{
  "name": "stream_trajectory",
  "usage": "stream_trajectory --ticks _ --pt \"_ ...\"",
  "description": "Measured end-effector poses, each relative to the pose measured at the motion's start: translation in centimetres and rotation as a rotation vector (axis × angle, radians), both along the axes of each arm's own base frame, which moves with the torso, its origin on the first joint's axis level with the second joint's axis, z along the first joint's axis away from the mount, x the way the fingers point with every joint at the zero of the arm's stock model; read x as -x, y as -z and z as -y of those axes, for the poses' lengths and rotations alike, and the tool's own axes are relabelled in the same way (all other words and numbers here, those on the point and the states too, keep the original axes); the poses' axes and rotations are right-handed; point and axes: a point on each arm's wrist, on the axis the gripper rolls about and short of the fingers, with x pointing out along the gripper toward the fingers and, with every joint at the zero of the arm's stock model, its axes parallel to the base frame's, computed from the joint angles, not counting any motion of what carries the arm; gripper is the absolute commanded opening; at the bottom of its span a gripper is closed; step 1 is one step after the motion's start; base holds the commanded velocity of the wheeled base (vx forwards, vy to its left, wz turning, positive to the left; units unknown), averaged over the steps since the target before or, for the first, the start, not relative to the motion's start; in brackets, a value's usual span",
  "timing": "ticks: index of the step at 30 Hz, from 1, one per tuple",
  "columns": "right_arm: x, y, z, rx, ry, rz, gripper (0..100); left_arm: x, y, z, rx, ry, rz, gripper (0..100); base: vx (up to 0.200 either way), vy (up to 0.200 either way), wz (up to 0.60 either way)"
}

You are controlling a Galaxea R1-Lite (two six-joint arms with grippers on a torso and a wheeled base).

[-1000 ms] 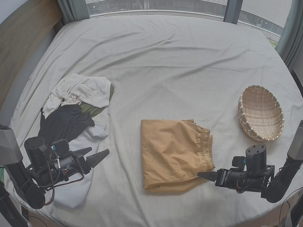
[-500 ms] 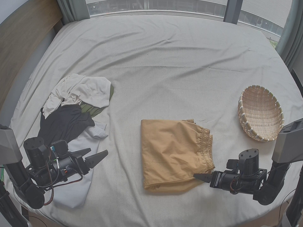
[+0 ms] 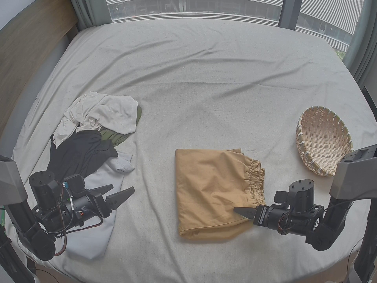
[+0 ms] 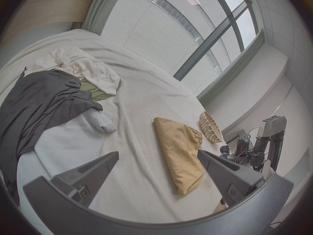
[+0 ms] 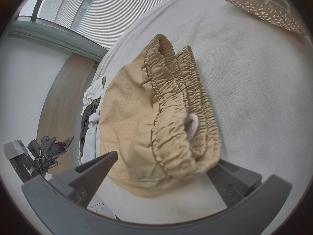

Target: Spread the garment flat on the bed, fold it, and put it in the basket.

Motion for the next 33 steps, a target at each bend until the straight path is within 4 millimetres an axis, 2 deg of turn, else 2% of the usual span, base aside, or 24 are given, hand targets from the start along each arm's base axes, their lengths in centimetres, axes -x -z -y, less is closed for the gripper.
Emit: stream_trajectory --ticks 4,5,18,25,33 --pt "-0.4 0.2 -0.2 0.003 -0.006 0.023 100 0.0 0.0 0.1 0.0 0.003 0.0 100 0.0 0.0 0.0" --pt "-0.5 0.2 -0.2 0.0 -0.006 0.03 0 0.0 0.0 0.1 -0.001 0.003 -0.001 100 0.0 0.0 0.0" --pt "-0.6 0.2 -0.2 -0.006 -0.009 0.046 0 0.0 0.2 0.1 -0.003 0.004 -0.007 100 0.0 0.0 0.0" --pt "-0.1 -2.2 -0.4 -0.06 -0.027 0.147 0 -0.2 0.4 0.1 -0.005 0.002 -0.011 100 0.0 0.0 0.0" --pt "1.7 -6.0 -1.0 -0.124 -0.102 0.265 0 -0.1 0.4 0.3 -0.009 0.012 -0.009 100 0.0 0.0 0.0"
